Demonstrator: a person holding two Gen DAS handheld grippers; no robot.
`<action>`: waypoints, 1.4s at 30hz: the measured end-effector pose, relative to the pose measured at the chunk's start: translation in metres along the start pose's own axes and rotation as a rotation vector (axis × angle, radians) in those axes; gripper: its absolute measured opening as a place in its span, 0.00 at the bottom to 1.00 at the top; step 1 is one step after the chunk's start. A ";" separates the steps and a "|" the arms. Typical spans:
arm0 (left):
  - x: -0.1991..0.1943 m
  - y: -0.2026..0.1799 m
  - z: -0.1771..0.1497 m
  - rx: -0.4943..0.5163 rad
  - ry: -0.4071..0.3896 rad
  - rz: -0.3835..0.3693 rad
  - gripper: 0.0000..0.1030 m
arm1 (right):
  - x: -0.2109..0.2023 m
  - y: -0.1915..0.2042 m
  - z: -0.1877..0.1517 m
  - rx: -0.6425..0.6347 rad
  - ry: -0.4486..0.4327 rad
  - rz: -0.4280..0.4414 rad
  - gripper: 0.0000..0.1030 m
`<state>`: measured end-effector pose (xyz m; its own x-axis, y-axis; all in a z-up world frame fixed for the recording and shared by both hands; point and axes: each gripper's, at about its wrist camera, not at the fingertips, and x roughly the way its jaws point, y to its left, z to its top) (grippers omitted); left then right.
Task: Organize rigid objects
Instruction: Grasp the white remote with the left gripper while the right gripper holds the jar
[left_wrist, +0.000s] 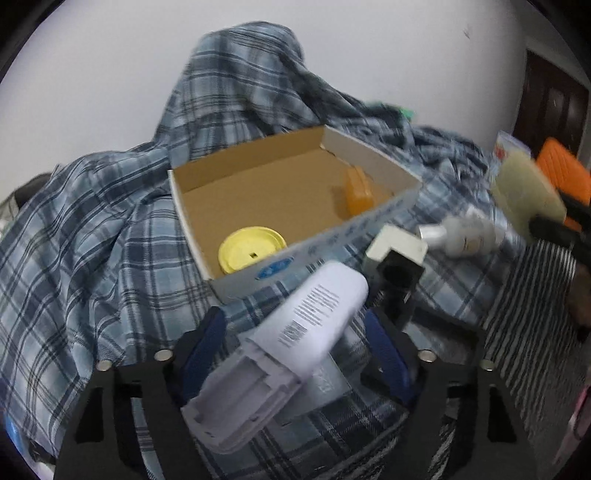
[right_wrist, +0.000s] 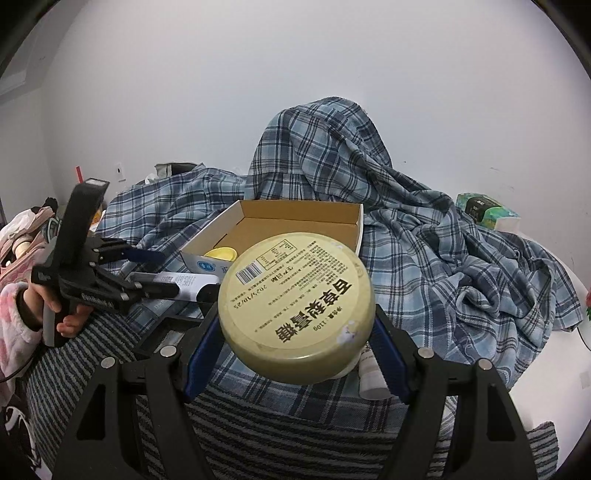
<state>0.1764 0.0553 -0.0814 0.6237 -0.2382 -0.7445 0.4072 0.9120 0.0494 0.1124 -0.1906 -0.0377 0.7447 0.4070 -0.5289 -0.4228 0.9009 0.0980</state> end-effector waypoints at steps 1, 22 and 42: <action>0.003 -0.005 0.000 0.022 0.015 0.016 0.69 | 0.000 0.000 0.000 -0.001 0.001 0.001 0.72; -0.028 -0.029 -0.024 -0.022 -0.004 0.115 0.41 | 0.004 -0.001 0.000 0.009 0.016 0.002 0.72; -0.032 -0.047 -0.040 -0.009 0.014 0.169 0.72 | 0.005 -0.003 -0.001 0.011 0.027 0.003 0.72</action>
<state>0.1107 0.0337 -0.0859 0.6736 -0.0763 -0.7351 0.2909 0.9417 0.1689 0.1166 -0.1911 -0.0418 0.7291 0.4059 -0.5510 -0.4194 0.9012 0.1089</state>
